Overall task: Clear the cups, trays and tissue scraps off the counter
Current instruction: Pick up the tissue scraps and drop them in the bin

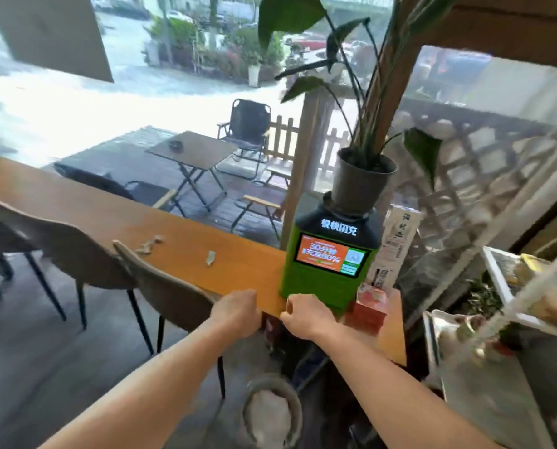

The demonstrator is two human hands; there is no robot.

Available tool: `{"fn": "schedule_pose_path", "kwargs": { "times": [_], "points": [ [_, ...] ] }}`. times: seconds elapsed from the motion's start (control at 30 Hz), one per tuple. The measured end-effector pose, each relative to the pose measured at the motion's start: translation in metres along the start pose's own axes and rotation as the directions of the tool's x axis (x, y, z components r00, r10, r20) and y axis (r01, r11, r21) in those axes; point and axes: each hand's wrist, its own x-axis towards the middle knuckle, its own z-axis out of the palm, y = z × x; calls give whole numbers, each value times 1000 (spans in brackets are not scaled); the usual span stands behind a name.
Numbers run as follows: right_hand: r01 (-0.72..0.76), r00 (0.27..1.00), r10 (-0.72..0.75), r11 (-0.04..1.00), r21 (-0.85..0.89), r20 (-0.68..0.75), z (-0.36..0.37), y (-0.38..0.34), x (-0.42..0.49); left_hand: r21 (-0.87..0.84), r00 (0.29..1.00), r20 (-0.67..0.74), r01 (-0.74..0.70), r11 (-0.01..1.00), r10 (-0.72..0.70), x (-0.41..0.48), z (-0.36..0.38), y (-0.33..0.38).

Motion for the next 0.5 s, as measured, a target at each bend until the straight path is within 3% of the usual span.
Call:
{"fn": "schedule_pose_path", "kwargs": {
  "times": [0.23, 0.5],
  "points": [
    [33, 995, -34, 999, 17, 96, 28, -68, 58, 0, 988, -20, 154, 988, -154, 20, -25, -96],
    [23, 992, -27, 999, 36, 121, 38, -125, 179, 50, 994, 12, 104, 993, -105, 121, -52, -160]
  ]
}}
